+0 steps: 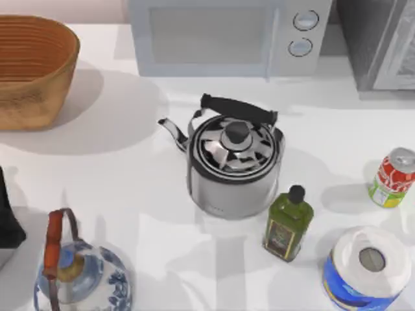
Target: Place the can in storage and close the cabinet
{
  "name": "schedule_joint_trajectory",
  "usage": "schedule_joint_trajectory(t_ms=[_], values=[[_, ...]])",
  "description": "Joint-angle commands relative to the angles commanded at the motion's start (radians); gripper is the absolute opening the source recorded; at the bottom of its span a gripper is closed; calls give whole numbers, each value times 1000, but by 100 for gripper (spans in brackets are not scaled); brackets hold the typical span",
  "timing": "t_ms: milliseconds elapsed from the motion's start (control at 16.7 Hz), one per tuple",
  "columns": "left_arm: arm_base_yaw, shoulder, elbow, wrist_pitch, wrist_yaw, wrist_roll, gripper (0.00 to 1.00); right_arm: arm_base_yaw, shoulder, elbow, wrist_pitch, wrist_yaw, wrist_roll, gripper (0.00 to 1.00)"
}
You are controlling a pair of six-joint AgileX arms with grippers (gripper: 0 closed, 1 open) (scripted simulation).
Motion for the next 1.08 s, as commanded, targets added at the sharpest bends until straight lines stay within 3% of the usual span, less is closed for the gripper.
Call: schedule_joint_trajectory(t_ms=[420, 1080], values=[[0, 0, 0, 0, 0, 0, 100, 79, 161, 46, 81, 52, 52, 100], [0, 0, 0, 0, 0, 0, 100, 301, 1052, 200, 334, 212, 178, 100]])
